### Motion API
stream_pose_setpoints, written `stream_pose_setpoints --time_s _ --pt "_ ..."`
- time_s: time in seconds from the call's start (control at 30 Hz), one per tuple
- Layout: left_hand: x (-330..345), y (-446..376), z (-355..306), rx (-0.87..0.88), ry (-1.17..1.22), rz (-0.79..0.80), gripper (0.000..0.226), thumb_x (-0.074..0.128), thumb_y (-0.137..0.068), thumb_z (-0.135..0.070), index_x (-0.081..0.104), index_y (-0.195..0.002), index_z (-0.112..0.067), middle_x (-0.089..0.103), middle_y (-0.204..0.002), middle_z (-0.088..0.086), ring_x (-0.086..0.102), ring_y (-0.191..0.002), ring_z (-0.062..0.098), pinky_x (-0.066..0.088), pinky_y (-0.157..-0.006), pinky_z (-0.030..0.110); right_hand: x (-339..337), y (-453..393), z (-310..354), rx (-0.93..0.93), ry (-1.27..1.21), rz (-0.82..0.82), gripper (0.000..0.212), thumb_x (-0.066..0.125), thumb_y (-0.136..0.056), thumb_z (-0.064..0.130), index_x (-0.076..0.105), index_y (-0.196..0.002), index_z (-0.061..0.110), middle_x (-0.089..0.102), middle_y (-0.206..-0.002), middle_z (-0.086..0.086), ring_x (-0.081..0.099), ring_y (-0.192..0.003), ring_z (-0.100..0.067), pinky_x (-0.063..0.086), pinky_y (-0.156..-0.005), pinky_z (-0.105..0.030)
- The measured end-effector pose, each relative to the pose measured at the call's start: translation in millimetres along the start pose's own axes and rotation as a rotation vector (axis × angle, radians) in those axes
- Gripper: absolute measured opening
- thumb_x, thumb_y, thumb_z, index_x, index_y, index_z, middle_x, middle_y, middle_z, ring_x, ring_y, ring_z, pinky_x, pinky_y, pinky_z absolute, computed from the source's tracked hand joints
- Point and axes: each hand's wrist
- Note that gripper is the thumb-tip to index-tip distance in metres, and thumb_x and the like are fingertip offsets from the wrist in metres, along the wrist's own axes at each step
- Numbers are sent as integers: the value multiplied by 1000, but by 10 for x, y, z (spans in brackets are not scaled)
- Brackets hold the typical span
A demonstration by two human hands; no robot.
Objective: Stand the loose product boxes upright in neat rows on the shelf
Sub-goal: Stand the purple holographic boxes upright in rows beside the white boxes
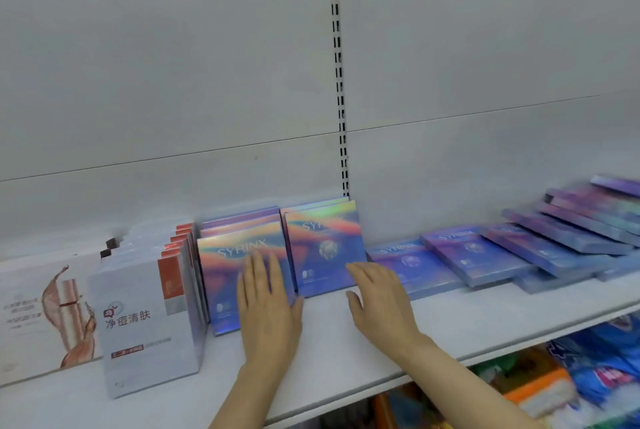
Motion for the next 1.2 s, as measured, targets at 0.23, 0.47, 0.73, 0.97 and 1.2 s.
stream_pose_setpoints --time_s 0.23,0.47,0.73,0.97,1.2 --pt "56 169 -1074 190 154 112 98 85 -71 -34 36 -150 -3 26 -159 18 25 -146 31 18 -114 42 -752 347 -768 139 206 -37 46 84 -62 10 71 -106 7 72 -99 -6 69 -90 -27 54 -80 -39" --pt "78 117 -2136 206 93 374 72 33 -104 -48 0 -158 -13 -13 -165 7 -12 -152 21 -7 -122 33 -1339 539 -1547 181 319 -9 37 82 -68 12 71 -103 7 72 -95 -6 69 -86 -29 55 -76 -44" --pt "472 -123 -3208 264 46 573 65 30 -106 -40 5 -158 -11 -4 -166 6 -5 -153 22 4 -123 34 -1770 831 -2328 74 274 -14 39 78 -70 10 68 -108 7 70 -99 -5 67 -90 -26 53 -78 -38" --pt "531 -165 -3898 -184 342 357 41 42 -103 -36 54 -133 -11 55 -138 8 49 -127 26 40 -98 36 -1921 879 -2909 73 260 48 41 80 -66 9 70 -105 9 71 -96 -4 67 -87 -26 53 -75 -37" --pt "809 -489 -4387 -643 637 674 47 71 -75 -42 66 -105 -6 68 -110 13 68 -97 29 58 -81 36 -1995 863 -3214 106 300 114 44 80 -64 8 70 -107 7 71 -97 -6 67 -88 -27 54 -76 -38"
Point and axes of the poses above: each hand's wrist, its own y-axis away from the middle knuckle, its own x-axis out of the palm, z = x × y
